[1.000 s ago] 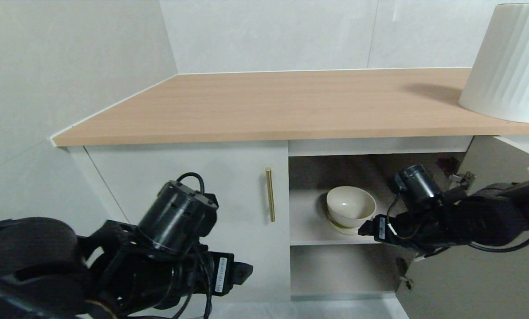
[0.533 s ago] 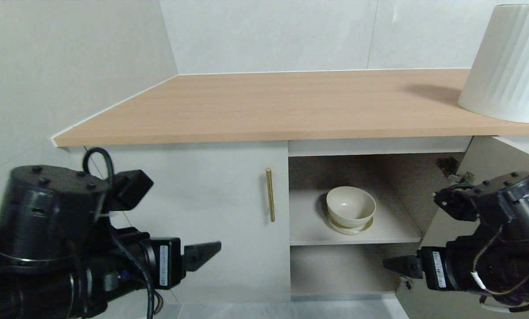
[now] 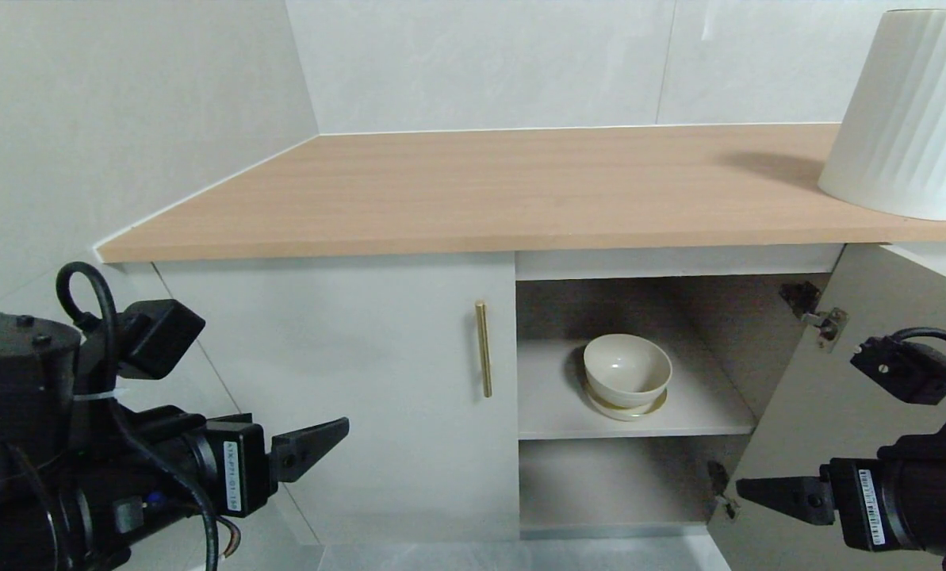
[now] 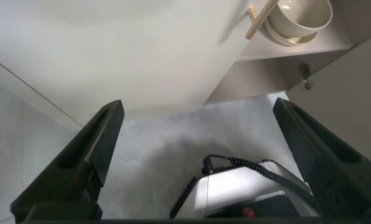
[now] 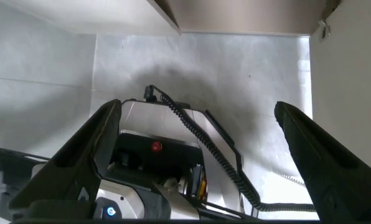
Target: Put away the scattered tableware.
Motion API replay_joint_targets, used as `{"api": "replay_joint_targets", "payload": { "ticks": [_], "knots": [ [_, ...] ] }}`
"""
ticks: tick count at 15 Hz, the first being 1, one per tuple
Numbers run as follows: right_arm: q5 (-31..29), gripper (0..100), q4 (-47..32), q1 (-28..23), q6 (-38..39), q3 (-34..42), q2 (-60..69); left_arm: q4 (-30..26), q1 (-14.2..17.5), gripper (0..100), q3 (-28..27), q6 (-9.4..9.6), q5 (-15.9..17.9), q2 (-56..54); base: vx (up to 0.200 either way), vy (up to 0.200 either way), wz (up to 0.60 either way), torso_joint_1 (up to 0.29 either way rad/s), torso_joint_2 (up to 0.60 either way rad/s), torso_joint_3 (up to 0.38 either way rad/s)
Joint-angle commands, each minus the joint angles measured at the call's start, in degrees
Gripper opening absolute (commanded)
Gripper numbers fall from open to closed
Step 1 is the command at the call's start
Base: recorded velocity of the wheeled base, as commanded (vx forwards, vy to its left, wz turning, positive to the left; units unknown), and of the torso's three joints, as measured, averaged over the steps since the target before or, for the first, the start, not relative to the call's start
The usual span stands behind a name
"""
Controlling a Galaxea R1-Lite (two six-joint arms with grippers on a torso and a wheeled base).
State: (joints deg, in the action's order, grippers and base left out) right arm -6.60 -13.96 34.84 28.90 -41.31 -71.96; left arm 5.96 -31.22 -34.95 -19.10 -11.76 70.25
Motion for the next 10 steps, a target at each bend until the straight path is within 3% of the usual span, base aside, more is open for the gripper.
{"api": "replay_joint_targets", "payload": {
  "ticks": [1,10],
  "knots": [
    [-0.17,100,-0.02,0.05,-0.08,0.01,-0.02,0.10,0.02,100,0.15,-0.06,-0.10,0.94,-0.200,0.000,0.00,0.002,0.00,-0.002],
    [-0.35,100,-0.28,0.75,-0.16,0.62,0.24,0.02,0.02,100,0.15,-0.06,-0.28,1.11,-0.200,0.000,0.00,0.001,0.00,0.002]
  ]
}}
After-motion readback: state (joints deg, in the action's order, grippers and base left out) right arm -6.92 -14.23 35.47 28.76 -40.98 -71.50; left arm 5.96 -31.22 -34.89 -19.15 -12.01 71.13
